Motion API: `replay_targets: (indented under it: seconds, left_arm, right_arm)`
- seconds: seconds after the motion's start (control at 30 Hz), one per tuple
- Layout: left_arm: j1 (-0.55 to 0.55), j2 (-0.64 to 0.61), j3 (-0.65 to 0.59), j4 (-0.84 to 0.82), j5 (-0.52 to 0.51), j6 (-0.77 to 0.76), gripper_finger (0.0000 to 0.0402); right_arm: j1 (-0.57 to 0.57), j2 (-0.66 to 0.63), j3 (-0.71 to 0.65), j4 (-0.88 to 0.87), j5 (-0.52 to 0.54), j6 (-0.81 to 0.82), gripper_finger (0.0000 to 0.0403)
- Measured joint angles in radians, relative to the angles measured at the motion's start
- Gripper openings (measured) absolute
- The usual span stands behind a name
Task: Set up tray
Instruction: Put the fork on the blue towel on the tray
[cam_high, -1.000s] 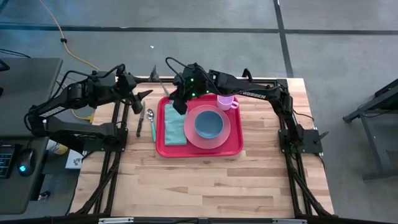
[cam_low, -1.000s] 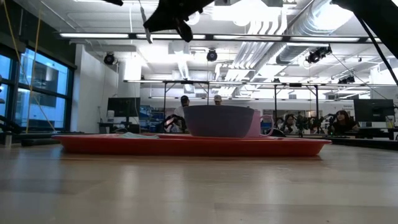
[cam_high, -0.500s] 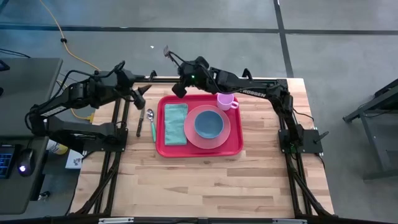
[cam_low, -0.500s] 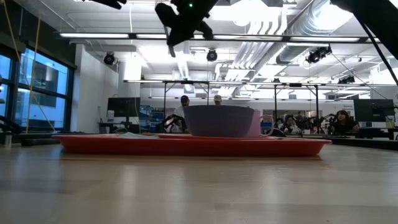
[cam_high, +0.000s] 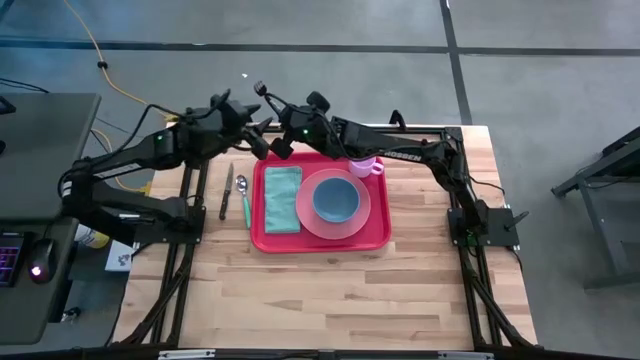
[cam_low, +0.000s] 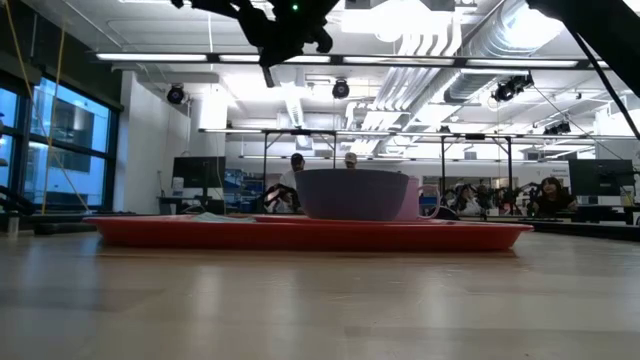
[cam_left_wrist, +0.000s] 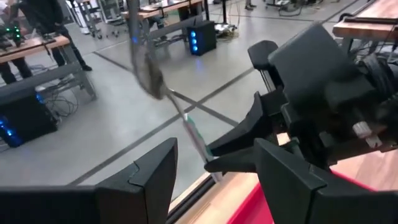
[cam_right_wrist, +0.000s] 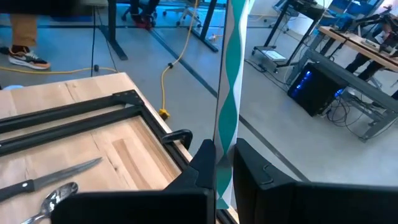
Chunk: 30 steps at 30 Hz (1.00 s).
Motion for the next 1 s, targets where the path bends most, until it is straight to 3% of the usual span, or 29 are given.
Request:
replay_targets:
  seconds: [0.53, 0.67, 0.87, 1.0]
  left_arm:
    - [0.0, 0.097, 0.0, 0.094, -0.107, -0.006, 0.023]
    - [0.0, 0.096, 0.0, 0.097, -0.144, 0.012, 0.0178]
    - [0.001, 0.09, 0.0, 0.095, -0.137, 0.102, 0.0028]
    - [0.0, 0.092, 0.0, 0.093, -0.091, 0.174, 0.0014]
  right_arm:
    - [-0.005, 0.0, 0.0, 0.02, -0.032, -0.019, 0.0005]
    - [0.0, 0.0, 0.0, 0.018, -0.027, -0.036, 0.0005]
    - [0.001, 0.0, 0.0, 0.013, -0.025, -0.032, 0.0005]
    - [0.001, 0.0, 0.0, 0.013, -0.036, -0.037, 0.0003]
